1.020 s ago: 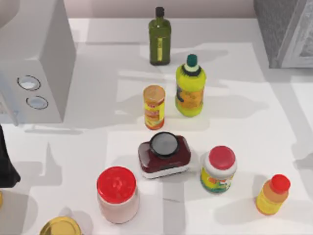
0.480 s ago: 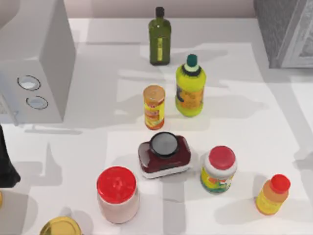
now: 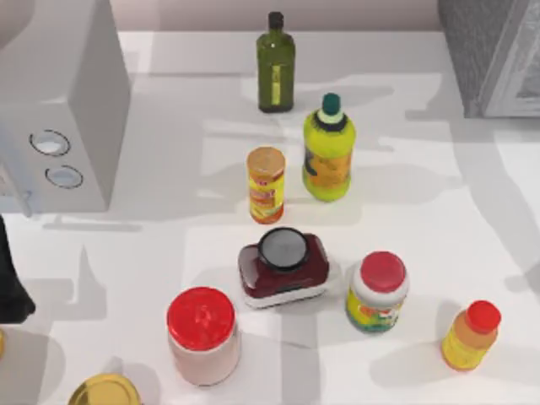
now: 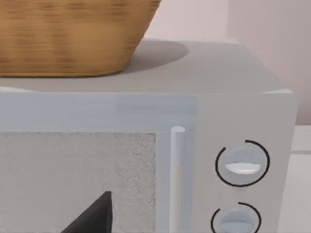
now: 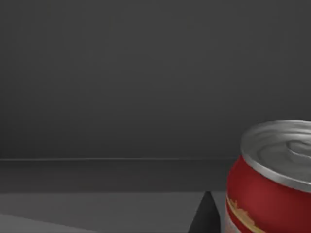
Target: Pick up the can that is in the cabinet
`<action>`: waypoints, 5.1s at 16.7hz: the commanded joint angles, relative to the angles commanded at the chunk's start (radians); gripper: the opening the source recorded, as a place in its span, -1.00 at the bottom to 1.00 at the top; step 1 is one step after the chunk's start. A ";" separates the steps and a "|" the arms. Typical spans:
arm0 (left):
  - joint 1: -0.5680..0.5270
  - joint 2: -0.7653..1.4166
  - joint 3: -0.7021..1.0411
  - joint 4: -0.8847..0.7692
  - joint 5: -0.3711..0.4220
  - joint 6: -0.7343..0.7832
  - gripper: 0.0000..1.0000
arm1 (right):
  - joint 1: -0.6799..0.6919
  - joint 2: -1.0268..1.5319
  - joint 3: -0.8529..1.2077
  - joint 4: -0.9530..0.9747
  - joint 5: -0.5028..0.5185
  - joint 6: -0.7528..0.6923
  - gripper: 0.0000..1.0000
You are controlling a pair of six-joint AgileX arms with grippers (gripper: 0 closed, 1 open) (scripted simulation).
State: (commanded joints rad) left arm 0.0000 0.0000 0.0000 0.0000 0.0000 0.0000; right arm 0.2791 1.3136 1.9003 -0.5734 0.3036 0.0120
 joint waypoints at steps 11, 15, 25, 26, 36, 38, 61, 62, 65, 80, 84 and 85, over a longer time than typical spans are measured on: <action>0.000 0.000 0.000 0.000 0.000 0.000 1.00 | -0.017 -0.114 -0.132 0.023 -0.012 0.000 -1.00; 0.000 0.000 0.000 0.000 0.000 0.000 1.00 | -0.050 -0.265 -0.358 0.092 -0.049 -0.002 -1.00; 0.000 0.000 0.000 0.000 0.000 0.000 1.00 | -0.174 -0.836 -1.195 0.354 -0.188 -0.007 -1.00; 0.000 0.000 0.000 0.000 0.000 0.000 1.00 | -0.187 -0.897 -1.288 0.382 -0.203 -0.008 -1.00; 0.000 0.000 0.000 0.000 0.000 0.000 1.00 | -0.278 -1.308 -1.894 0.571 -0.302 -0.012 -1.00; 0.000 0.000 0.000 0.000 0.000 0.000 1.00 | -0.279 -1.314 -1.900 0.573 -0.304 -0.012 -1.00; 0.000 0.000 0.000 0.000 0.000 0.000 1.00 | -1.139 -1.031 -0.407 0.201 -0.043 0.863 -1.00; 0.000 0.000 0.000 0.000 0.000 0.000 1.00 | -1.218 -1.006 -0.272 0.167 -0.019 0.942 -1.00; 0.000 0.000 0.000 0.000 0.000 0.000 1.00 | -1.466 -0.930 0.154 0.062 0.058 1.191 -1.00; 0.000 0.000 0.000 0.000 0.000 0.000 1.00 | -2.766 -0.575 2.265 -0.449 0.452 2.438 -1.00; 0.000 0.000 0.000 0.000 0.000 0.000 1.00 | -3.060 -0.509 2.717 -0.553 0.525 2.708 -1.00; 0.000 0.000 0.000 0.000 0.000 0.000 1.00 | -3.126 -0.497 2.817 -0.575 0.541 2.768 -1.00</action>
State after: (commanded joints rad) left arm 0.0000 0.0000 0.0000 0.0000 0.0000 0.0000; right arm -2.8468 0.8170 4.7173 -1.1483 0.8445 2.7798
